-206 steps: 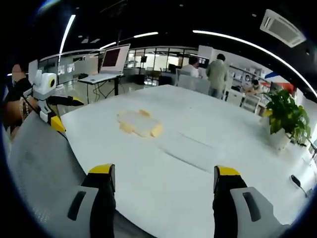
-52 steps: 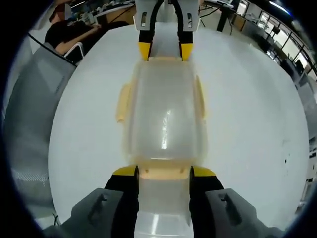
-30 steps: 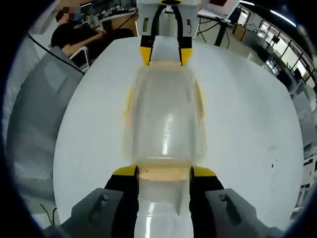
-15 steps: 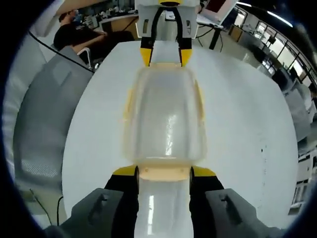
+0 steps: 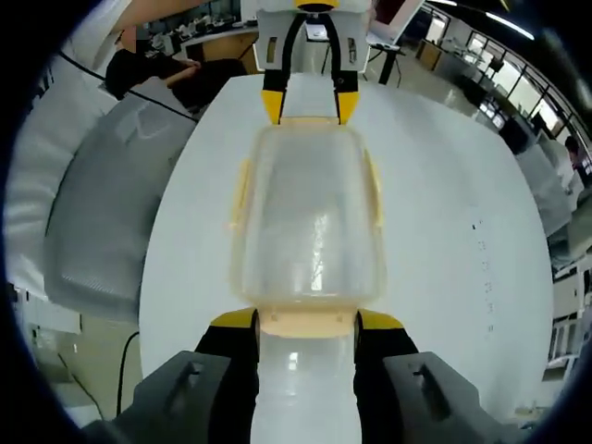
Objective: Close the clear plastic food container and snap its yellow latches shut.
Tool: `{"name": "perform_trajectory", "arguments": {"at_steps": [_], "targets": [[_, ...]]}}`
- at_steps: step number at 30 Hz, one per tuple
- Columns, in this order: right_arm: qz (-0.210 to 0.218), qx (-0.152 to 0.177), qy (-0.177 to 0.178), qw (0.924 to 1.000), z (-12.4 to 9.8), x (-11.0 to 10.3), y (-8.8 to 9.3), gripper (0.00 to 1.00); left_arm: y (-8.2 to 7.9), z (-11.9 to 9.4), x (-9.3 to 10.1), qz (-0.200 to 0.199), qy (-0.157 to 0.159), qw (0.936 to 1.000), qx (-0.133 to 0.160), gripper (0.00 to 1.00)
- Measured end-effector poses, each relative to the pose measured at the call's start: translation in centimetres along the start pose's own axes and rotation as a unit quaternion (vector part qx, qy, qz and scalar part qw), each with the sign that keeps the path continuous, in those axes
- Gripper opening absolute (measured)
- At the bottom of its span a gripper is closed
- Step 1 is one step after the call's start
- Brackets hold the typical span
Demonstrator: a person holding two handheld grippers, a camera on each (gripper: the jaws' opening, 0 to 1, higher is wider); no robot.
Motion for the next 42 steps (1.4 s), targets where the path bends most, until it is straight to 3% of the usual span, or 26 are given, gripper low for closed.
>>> {"name": "perform_trajectory", "arguments": {"at_steps": [8, 14, 28, 42], "targets": [[0.012, -0.015, -0.009, 0.9998, -1.2, -1.0, 4.1, 0.36, -3.8, 2.6, 0.8, 0.002, 0.014, 0.9999, 0.001, 0.33], [0.019, -0.015, -0.019, 0.9995, -0.7, -1.0, 5.9, 0.36, -4.9, 4.0, 0.6, -0.001, 0.026, 0.9997, -0.005, 0.33], [0.014, -0.037, -0.034, 0.9986, 0.8, 0.5, 8.3, 0.36, -6.0, 6.1, -1.0, -0.007, 0.039, 0.9991, -0.016, 0.33], [0.006, -0.039, -0.035, 0.9986, 1.5, 0.6, 8.8, 0.37, -5.9, 7.0, -0.8, -0.008, 0.044, 0.9987, -0.023, 0.34]]}}
Point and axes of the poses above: the point that each gripper's makers call its tool centre point, and the gripper's own axes: z roughly forward along the fingers, x roughly to its right, y roughly out of its underside, the point moved 5 cm from there along -z, roughly backward along the fingers, and after that the axes turned 1 degree about -z, right-handed, at the moved point
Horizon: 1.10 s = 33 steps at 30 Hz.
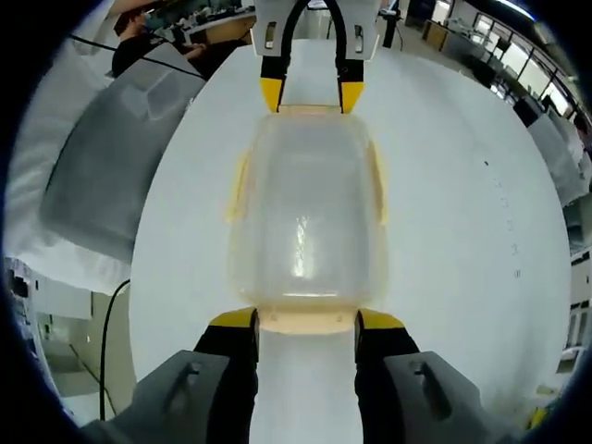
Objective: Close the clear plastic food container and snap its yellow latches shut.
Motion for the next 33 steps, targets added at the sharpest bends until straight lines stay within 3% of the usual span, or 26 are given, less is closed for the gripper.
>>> {"name": "perform_trajectory", "arguments": {"at_steps": [5, 7, 8, 11, 13, 15, 17, 20, 22, 23, 24, 26, 27, 28, 29, 30, 31, 32, 33], "targets": [[0.008, -0.008, -0.002, 0.9999, 0.4, 0.1, 0.5, 0.37, 0.5, 0.4, 0.2, 0.012, -0.004, 0.9999, -0.003, 0.32], [0.017, -0.016, 0.003, 0.9997, 0.5, 0.1, 1.1, 0.36, 1.0, 0.4, 0.1, 0.019, -0.007, 0.9997, -0.016, 0.21], [0.023, -0.018, 0.006, 0.9996, 0.5, 0.1, 1.4, 0.36, 1.2, 0.5, 0.1, 0.019, -0.007, 0.9997, -0.015, 0.24], [0.068, -0.024, 0.014, 0.9973, 0.2, 0.3, 2.7, 0.39, 2.5, 0.2, 0.1, -0.053, 0.000, 0.9985, -0.016, 0.43], [0.108, -0.022, 0.013, 0.9939, -0.1, 0.3, 3.7, 0.41, 3.3, -0.2, 0.1, -0.080, -0.001, 0.9968, -0.006, 0.43], [0.141, -0.016, 0.026, 0.9896, -0.7, 0.5, 4.5, 0.41, 4.1, -0.7, 0.1, -0.135, -0.002, 0.9908, 0.009, 0.44], [0.182, -0.002, 0.031, 0.9828, -1.4, 0.4, 4.9, 0.39, 4.5, -1.2, 0.1, -0.208, 0.000, 0.9776, 0.029, 0.43], [0.245, 0.028, 0.034, 0.9684, -2.5, -0.1, 4.8, 0.37, 4.6, -2.2, 0.0, -0.283, -0.002, 0.9564, 0.071, 0.39], [0.300, 0.039, 0.022, 0.9529, -3.2, -0.8, 4.6, 0.32, 4.6, -2.4, 0.4, -0.321, 0.006, 0.9436, 0.082, 0.38], [0.323, 0.044, 0.014, 0.9453, -3.5, -1.1, 4.5, 0.30, 4.6, -2.5, 0.6, -0.353, 0.009, 0.9315, 0.088, 0.38], [0.338, 0.050, 0.013, 0.9398, -3.7, -1.3, 4.4, 0.29, 4.5, -2.4, 0.8, -0.370, 0.017, 0.9242, 0.095, 0.39], [0.378, 0.071, 0.014, 0.9230, -3.9, -1.4, 4.0, 0.29, 4.3, -2.3, 1.1, -0.440, 0.036, 0.8901, 0.112, 0.36], [0.408, 0.083, 0.015, 0.9090, -4.0, -1.3, 3.7, 0.30, 4.0, -2.3, 1.2, -0.464, 0.047, 0.8747, 0.132, 0.34], [0.423, 0.097, 0.011, 0.9008, -4.1, -1.2, 3.4, 0.31, 3.7, -2.4, 1.1, -0.492, 0.059, 0.8547, 0.154, 0.34], [0.452, 0.108, 0.004, 0.8855, -4.1, -1.2, 3.2, 0.32, 2.9, -2.7, 1.1, -0.540, 0.091, 0.8148, 0.191, 0.36], [0.493, 0.131, -0.010, 0.8599, -4.1, -1.1, 2.5, 0.33, 2.4, -2.9, 1.2, -0.570, 0.119, 0.7849, 0.211, 0.37], [0.504, 0.141, -0.015, 0.8520, -4.1, -1.1, 2.3, 0.33, 2.2, -3.0, 1.2, -0.600, 0.138, 0.7560, 0.224, 0.38], [0.534, 0.164, -0.042, 0.8283, -4.0, -1.3, 1.5, 0.34, 2.2, -2.9, 1.2, -0.625, 0.155, 0.7312, 0.226, 0.40], [0.552, 0.184, -0.058, 0.8112, -3.9, -1.3, 0.9, 0.34, 2.2, -2.8, 1.2, -0.637, 0.153, 0.7221, 0.224, 0.39]]}}
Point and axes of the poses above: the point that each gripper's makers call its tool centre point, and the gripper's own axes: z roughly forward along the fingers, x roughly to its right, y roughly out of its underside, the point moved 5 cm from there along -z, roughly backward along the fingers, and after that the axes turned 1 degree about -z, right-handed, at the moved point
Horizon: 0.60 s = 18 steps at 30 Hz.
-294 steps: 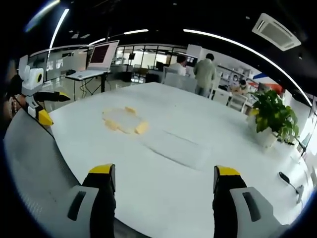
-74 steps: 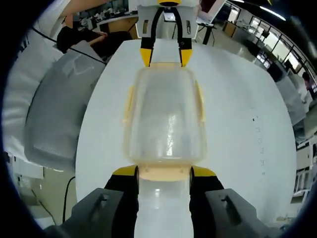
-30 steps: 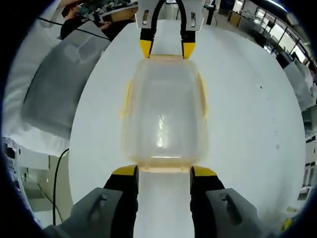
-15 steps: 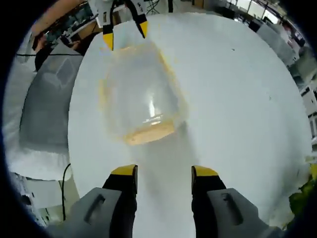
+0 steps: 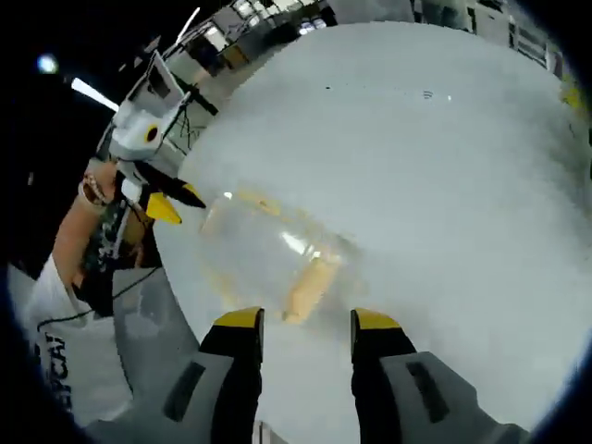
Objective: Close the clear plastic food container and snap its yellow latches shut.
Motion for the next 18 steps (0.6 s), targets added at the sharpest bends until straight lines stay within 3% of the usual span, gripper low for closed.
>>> {"name": "perform_trajectory", "arguments": {"at_steps": [2, 5, 8, 13, 17, 18], "targets": [[0.024, 0.009, -0.011, 0.9996, 0.4, -0.3, -0.2, 0.33, 0.2, 0.2, -0.2, 0.004, -0.009, 0.9999, -0.007, 0.35], [0.021, -0.007, 0.016, 0.9996, 1.3, 0.5, 0.0, 0.30, 0.7, 0.8, -0.4, 0.004, -0.032, 0.9992, -0.022, 0.34], [0.028, -0.012, 0.025, 0.9992, 1.9, 0.8, 0.0, 0.29, 0.9, 1.3, -0.4, 0.005, -0.037, 0.9988, -0.031, 0.33], [0.040, -0.018, 0.011, 0.9990, 2.9, 0.3, -0.2, 0.25, 0.8, 1.9, -0.5, -0.005, -0.040, 0.9985, -0.037, 0.29], [0.026, -0.055, 0.044, 0.9972, 3.3, 1.1, 0.8, 0.21, 0.9, 2.3, -0.5, -0.006, -0.042, 0.9982, -0.041, 0.26], [0.040, -0.042, 0.030, 0.9978, 3.5, 0.9, 0.5, 0.22, 0.6, 2.3, -0.7, -0.006, -0.046, 0.9980, -0.043, 0.26]]}}
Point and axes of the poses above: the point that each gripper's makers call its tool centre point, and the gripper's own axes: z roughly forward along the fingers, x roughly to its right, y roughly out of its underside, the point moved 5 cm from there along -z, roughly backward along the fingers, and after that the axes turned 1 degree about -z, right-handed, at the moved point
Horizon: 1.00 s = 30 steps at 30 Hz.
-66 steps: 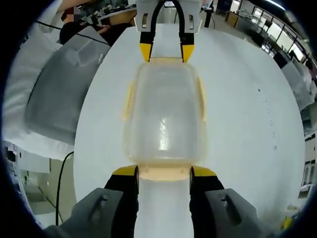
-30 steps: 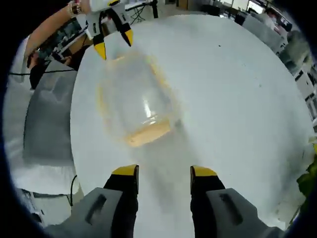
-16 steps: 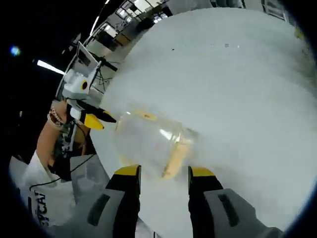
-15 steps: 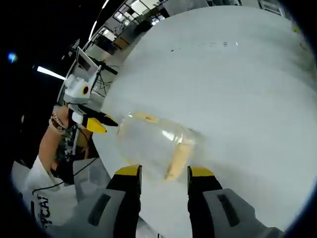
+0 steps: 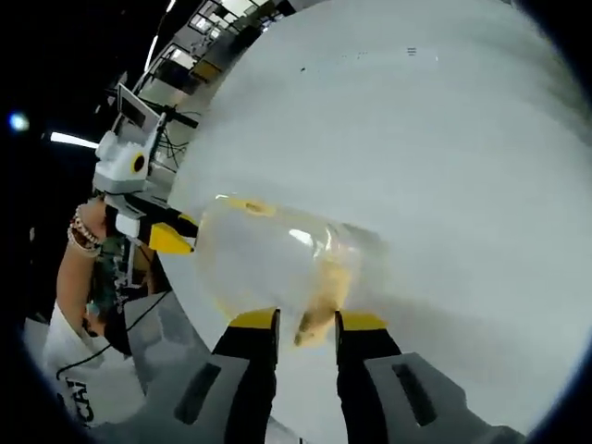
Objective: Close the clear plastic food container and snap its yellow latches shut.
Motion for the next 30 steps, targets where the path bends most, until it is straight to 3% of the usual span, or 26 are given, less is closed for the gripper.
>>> {"name": "perform_trajectory", "arguments": {"at_steps": [10, 17, 30], "targets": [[0.004, 0.005, 0.003, 1.0000, 0.03, -0.24, 0.04, 0.21, 0.07, 0.43, -0.02, 0.024, -0.041, 0.9987, -0.017, 0.20], [0.019, 0.022, -0.007, 0.9995, 0.10, -0.02, 0.21, 0.21, -0.27, 0.35, -0.08, 0.032, -0.045, 0.9983, -0.020, 0.18], [0.020, 0.006, -0.004, 0.9998, 0.22, -0.23, -0.10, 0.20, -0.57, 0.52, -0.09, 0.031, -0.043, 0.9983, -0.026, 0.16]]}}
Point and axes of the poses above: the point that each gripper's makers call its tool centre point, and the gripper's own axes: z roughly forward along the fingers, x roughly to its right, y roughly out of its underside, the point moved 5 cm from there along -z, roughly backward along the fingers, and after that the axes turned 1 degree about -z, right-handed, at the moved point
